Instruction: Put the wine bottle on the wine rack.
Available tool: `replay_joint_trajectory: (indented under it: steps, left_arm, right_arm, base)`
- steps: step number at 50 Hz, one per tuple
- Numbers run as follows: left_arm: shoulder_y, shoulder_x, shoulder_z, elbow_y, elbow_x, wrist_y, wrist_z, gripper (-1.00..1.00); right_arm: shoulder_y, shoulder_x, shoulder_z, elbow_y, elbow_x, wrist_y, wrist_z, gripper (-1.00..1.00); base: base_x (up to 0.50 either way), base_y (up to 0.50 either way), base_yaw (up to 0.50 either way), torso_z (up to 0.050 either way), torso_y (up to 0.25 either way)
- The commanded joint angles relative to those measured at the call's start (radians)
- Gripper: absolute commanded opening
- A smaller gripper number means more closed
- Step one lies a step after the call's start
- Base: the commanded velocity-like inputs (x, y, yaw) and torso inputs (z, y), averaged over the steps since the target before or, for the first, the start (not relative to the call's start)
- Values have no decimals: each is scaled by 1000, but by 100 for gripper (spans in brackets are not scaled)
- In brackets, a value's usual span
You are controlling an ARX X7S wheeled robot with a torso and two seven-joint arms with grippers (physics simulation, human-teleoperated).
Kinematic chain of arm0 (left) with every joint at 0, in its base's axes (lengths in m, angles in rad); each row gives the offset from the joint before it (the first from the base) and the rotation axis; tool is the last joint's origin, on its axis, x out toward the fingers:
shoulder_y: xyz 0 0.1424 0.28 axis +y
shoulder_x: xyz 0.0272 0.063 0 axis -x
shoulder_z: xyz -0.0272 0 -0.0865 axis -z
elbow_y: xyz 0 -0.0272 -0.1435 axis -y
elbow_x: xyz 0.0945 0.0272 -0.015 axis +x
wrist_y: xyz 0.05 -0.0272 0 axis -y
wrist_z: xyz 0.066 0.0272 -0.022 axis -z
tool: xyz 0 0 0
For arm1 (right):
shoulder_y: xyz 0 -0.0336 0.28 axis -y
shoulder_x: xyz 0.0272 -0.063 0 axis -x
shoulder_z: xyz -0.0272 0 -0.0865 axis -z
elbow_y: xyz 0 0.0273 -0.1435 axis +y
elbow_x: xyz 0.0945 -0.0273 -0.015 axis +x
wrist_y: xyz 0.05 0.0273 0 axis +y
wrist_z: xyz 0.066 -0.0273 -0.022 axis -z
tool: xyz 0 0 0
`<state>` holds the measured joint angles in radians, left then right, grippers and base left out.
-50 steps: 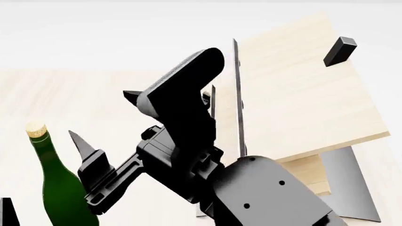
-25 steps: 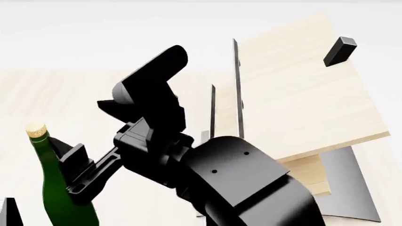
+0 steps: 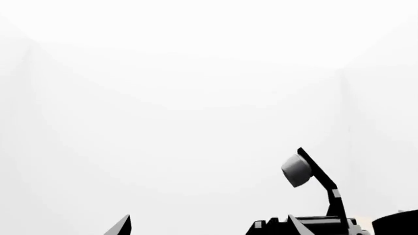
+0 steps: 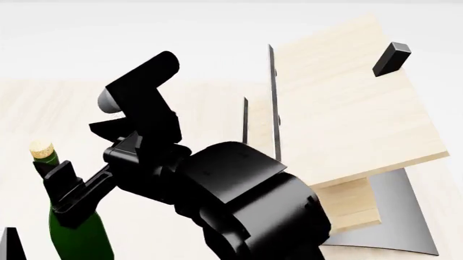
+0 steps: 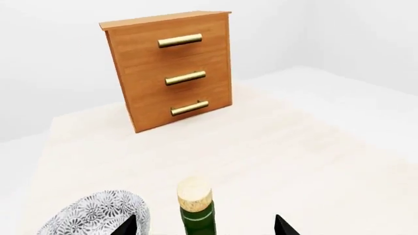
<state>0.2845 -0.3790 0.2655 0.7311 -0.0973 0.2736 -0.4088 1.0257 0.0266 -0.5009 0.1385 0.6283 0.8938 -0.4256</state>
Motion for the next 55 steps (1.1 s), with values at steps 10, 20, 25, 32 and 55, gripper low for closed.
replay_joint_trajectory:
  steps: [10, 20, 25, 32, 55]
  left_arm:
    - [0, -8, 3, 2, -7, 3, -6, 100]
    - [1, -11, 5, 3, -9, 6, -9, 100]
    - [2, -11, 8, 2, -6, 8, -9, 100]
    - [1, -13, 7, 2, -9, 7, -12, 100]
    - [-1, -21, 9, 6, -13, 9, -19, 100]
  right_arm:
    - [106, -23, -241, 318, 190, -258, 94, 100]
    - [129, -19, -325, 368, 276, -353, 136, 100]
    - [128, -23, -377, 414, 306, -405, 134, 100]
    - [123, -19, -448, 401, 361, -454, 174, 100]
    - [133, -8, -517, 328, 419, -506, 245, 100]
  base:
    - [0, 0, 0, 0, 0]
    - [0, 0, 0, 0, 0]
    - [0, 0, 0, 0, 0]
    - [0, 0, 0, 0, 0]
    - [0, 0, 0, 0, 0]
